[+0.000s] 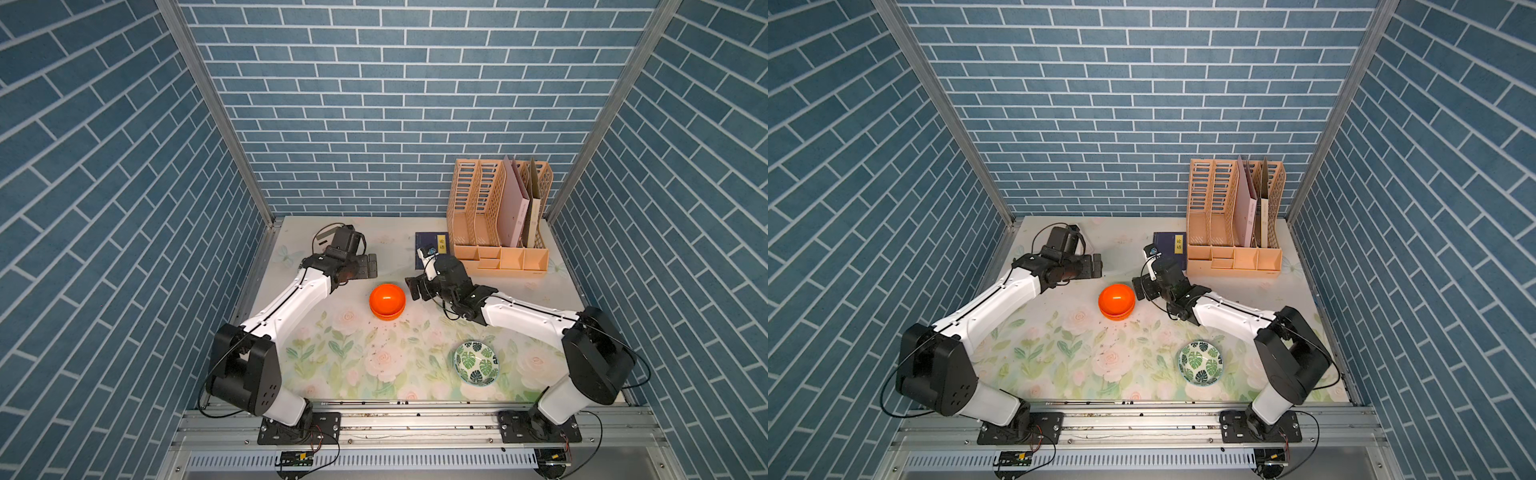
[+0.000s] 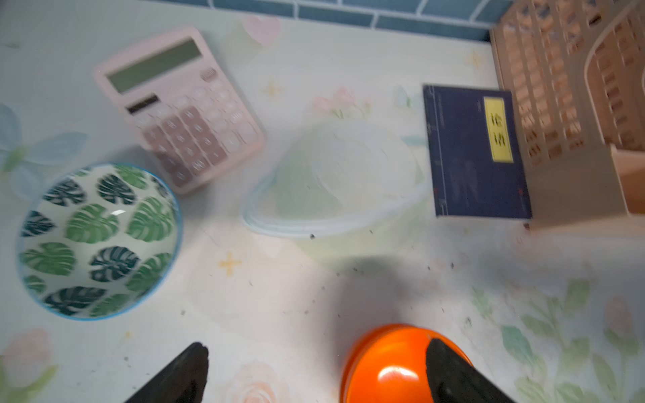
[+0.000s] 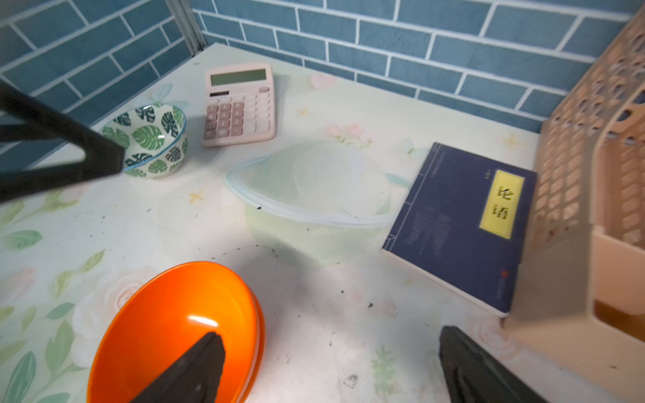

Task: Stack the bowls
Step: Adjust the bowl on the bowl, then pick up the bowl from the center of the board.

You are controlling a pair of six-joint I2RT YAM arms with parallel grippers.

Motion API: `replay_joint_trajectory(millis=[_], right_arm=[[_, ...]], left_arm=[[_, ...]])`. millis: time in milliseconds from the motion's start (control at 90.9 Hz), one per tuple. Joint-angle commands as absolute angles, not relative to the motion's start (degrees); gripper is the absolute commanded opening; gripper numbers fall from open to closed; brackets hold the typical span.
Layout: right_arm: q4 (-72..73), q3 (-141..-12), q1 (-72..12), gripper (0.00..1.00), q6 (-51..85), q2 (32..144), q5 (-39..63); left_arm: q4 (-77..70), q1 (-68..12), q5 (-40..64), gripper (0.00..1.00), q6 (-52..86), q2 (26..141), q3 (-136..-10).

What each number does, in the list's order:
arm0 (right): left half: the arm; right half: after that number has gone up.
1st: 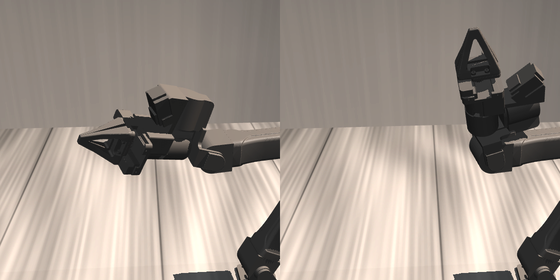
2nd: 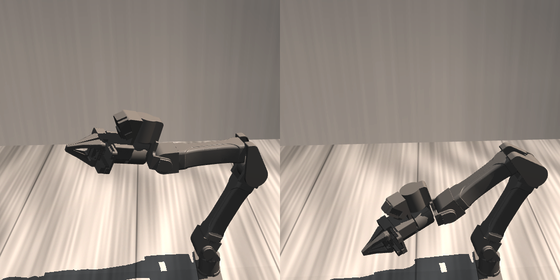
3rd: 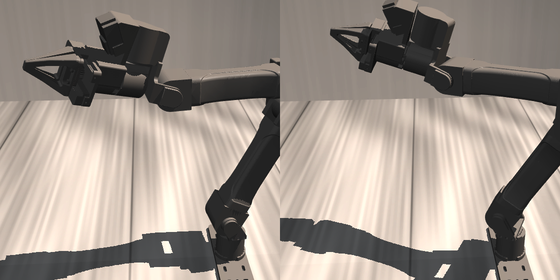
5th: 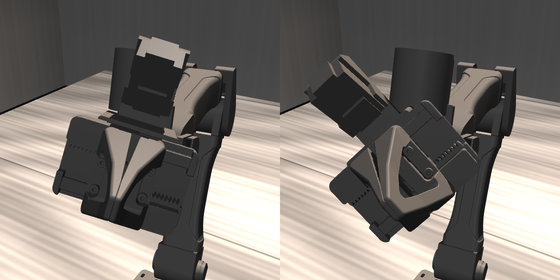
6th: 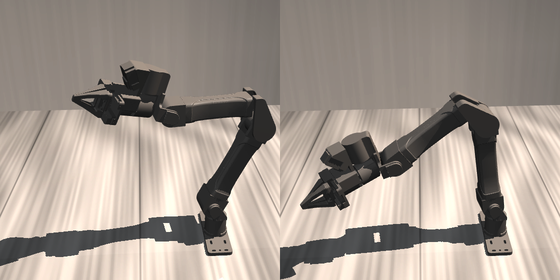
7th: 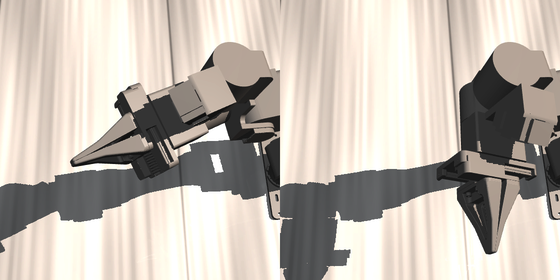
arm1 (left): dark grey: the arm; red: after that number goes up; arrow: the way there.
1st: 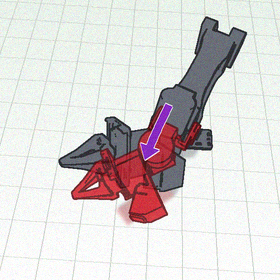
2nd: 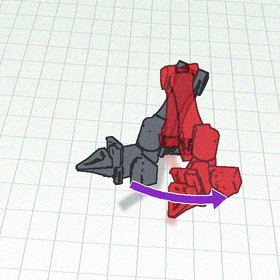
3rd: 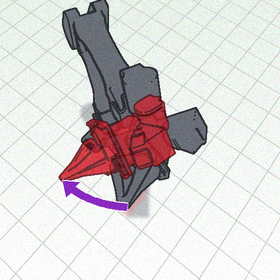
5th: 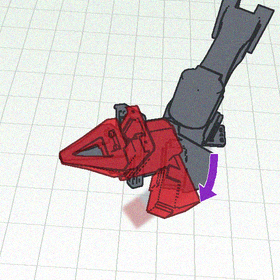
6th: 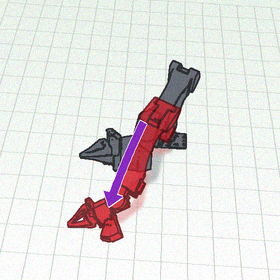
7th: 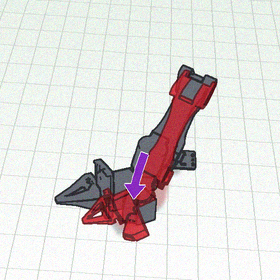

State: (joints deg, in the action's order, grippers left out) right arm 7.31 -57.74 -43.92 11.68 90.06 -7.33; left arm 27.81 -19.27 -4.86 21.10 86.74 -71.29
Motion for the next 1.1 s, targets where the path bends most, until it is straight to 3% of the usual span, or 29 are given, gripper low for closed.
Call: replay_joint_trajectory(millis=[0,231,528,748,1089], right_arm=[[-1.58,-59.98,-39.99,1.00,11.76,85.44,-6.45],[-20.69,-53.42,-35.36,0.97,24.88,75.10,-11.46],[-37.25,-46.49,-36.23,0.91,43.96,66.05,-8.53],[-49.54,-44.35,-41.98,0.91,54.57,63.90,-8.63],[-51.80,-40.65,-42.53,0.90,62.37,62.40,-6.11]], left_arm=[[29.68,-15.40,-11.86,1.00,22.93,87.22,-73.48],[26.70,-15.83,-16.57,1.00,22.34,82.38,-70.27],[25.77,-25.61,-30.70,1.00,19.40,83.13,-70.68],[28.69,-26.15,-28.74,1.00,20.31,86.80,-72.85],[25.94,-26.76,-25.44,1.00,18.74,86.46,-72.04]])
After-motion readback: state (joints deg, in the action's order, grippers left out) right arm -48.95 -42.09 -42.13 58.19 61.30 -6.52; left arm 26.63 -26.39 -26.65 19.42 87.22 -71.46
